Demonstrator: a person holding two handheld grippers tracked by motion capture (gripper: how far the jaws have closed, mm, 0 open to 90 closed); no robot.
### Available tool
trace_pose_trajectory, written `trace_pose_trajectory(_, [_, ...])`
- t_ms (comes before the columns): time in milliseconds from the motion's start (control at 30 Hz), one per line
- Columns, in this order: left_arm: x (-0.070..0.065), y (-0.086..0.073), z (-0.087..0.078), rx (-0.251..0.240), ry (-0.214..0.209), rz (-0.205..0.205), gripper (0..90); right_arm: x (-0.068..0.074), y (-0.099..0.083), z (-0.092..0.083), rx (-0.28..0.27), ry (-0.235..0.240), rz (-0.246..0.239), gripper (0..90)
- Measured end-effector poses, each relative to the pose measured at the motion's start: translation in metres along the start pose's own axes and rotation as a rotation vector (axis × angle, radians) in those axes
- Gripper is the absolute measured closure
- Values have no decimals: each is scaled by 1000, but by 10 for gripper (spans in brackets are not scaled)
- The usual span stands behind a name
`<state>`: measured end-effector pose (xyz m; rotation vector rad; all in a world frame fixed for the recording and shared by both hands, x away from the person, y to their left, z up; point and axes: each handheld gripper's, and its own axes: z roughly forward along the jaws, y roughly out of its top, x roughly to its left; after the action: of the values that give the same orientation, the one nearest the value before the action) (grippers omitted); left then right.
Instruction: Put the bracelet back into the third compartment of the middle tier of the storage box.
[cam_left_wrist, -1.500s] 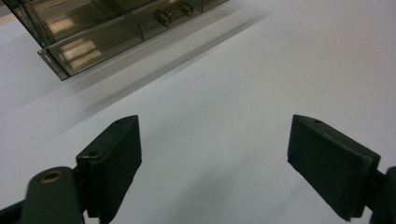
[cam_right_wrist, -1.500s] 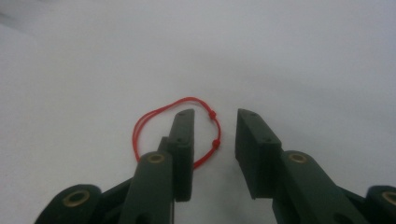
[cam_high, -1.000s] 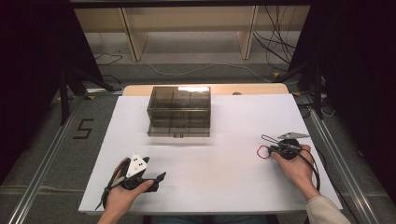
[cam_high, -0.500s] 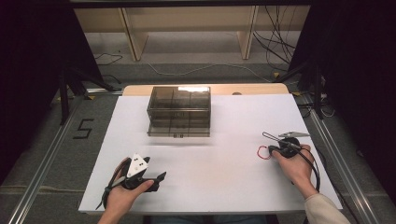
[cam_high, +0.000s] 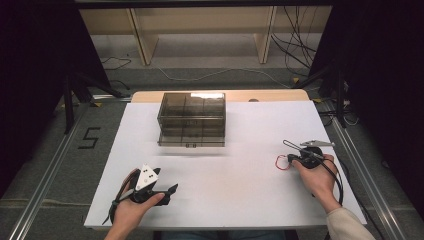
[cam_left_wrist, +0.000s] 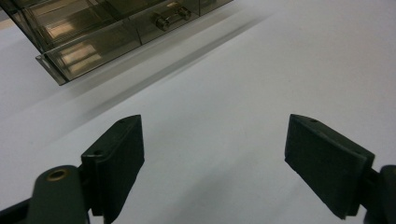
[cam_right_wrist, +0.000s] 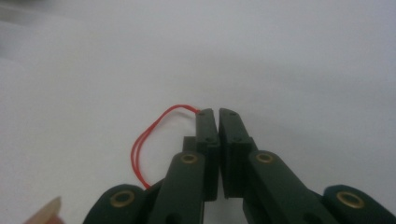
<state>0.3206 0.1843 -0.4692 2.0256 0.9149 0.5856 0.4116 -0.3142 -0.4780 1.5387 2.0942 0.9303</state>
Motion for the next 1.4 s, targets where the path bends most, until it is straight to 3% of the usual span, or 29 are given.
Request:
trace_pose_trajectory(567, [0, 0, 0, -2, 5, -5, 196, 4, 6, -9, -62, 7, -13, 878])
trace_pose_trajectory(1400, [0, 0, 1, -1, 6, -1, 196, 18, 20, -16, -111, 33, -46, 878])
